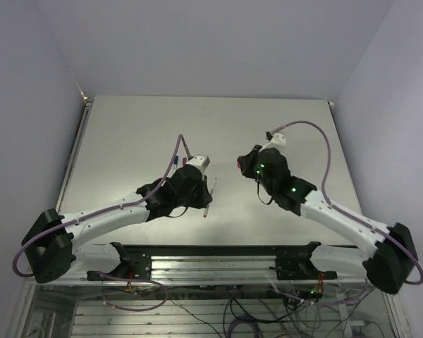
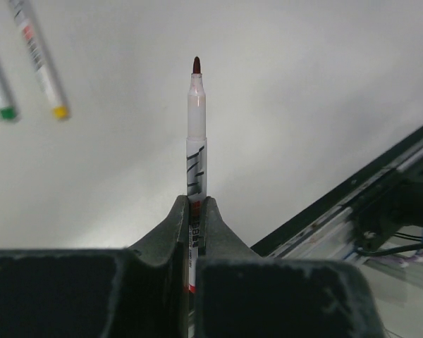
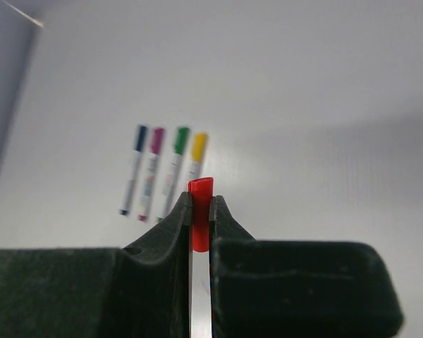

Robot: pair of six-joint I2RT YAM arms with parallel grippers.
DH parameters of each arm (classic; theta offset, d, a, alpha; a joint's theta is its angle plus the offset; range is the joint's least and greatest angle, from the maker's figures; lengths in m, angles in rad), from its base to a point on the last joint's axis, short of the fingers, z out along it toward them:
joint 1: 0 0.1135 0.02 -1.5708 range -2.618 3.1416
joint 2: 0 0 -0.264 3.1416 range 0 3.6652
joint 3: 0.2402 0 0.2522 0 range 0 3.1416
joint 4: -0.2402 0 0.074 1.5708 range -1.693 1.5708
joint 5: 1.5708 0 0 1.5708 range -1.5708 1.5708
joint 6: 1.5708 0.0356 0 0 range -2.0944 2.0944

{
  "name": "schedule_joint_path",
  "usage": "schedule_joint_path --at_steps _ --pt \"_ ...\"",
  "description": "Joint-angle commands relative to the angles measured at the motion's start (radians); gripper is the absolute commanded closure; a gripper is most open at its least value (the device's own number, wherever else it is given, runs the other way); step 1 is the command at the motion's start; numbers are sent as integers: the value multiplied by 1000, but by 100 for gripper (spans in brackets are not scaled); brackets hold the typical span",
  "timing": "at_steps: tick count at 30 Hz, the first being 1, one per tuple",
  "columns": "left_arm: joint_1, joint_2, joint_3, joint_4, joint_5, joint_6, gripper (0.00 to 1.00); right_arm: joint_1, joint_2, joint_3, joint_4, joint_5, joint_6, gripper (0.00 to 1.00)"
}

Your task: Insert the pens into the pen caps

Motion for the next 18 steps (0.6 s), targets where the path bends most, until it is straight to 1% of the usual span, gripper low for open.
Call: schedule_joint_path --at_steps 1,6,10,12,18 --pt "2 18 21 318 119 57 93 -3 -168 -105 205 -37 -87 100" --pt "-9 38 10 527 182 80 93 -2 -331 -209 405 -107 -123 100" --pt "-29 40 9 623 211 91 93 -2 -403 -259 508 -143 -170 100" --pt "-41 37 11 646 216 94 93 -2 -424 -276 549 -163 -183 100" --pt "-47 27 27 644 240 105 93 -3 -439 -300 631 -191 -206 100"
